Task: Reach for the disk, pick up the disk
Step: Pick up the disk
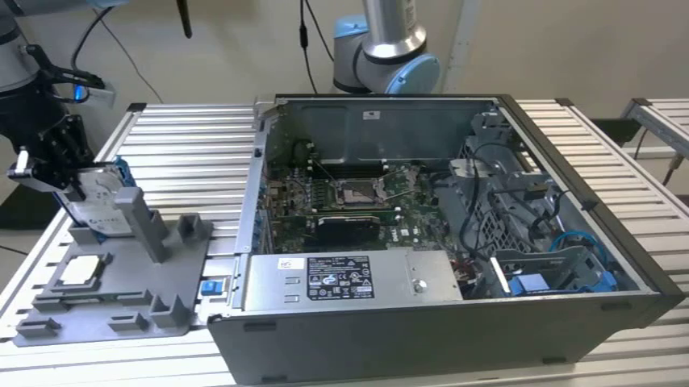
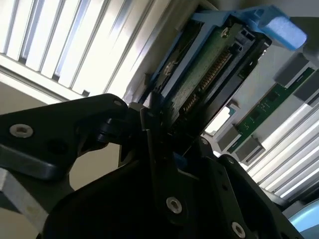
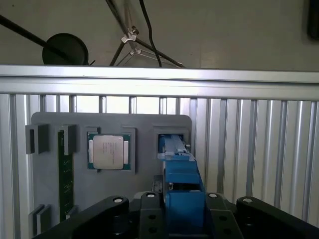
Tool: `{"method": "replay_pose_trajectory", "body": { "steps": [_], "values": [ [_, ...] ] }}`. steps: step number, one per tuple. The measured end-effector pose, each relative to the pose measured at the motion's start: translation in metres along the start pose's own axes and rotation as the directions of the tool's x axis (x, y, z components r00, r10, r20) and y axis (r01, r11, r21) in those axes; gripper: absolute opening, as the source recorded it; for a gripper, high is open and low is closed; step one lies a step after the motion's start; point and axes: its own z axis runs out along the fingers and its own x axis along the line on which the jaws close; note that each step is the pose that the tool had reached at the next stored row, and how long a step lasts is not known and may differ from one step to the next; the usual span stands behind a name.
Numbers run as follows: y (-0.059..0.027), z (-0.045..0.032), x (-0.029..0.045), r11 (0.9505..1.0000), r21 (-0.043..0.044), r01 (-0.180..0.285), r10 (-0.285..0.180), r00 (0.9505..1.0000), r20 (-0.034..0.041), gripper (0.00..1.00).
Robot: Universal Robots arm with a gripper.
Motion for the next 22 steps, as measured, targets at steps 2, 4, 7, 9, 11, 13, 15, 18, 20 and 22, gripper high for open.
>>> {"method": "replay_pose_trajectory", "body": {
  "steps": [2, 4, 7, 9, 11, 13, 15, 18, 20, 22],
  "values": [
    [0.0, 0.0, 0.0, 1.0, 0.0, 0.0, 0.0, 1.0, 0.0, 0.0],
    [0.0, 0.0, 0.0, 1.0, 0.0, 0.0, 0.0, 1.0, 0.0, 0.0],
    [-0.0001, 0.0002, 0.0, 1.0, 0.0, 0.0, 0.0, 1.0, -0.0011, 0.0],
    [0.0, 0.0002, 0.0, 1.0, -0.0004, 0.0, 0.0, 0.9998, -0.0189, 0.0],
    [0.0, 0.0, 0.0002, 1.0, -0.0006, 0.0, 0.0, 0.9998, -0.0203, 0.0],
    [0.0, 0.0, -0.0001, 1.0, -0.0008, 0.0, 0.0, 1.0, -0.0099, 0.0],
    [0.0, 0.0001, -0.0001, 1.0, -0.0005, 0.0, 0.0, 0.9999, -0.0156, 0.0],
    [-0.0001, 0.0001, 0.0001, 1.0, -0.0006, 0.0, 0.0, 0.9998, -0.0206, 0.0],
    [0.0, 0.0001, 0.0, 1.0, -0.0006, 0.0, 0.0, 0.9998, -0.0204, 0.0],
    [0.0, 0.0, 0.0, 1.0, -0.0007, 0.0, 0.0, 0.9998, -0.0203, 0.0]
  ]
}}
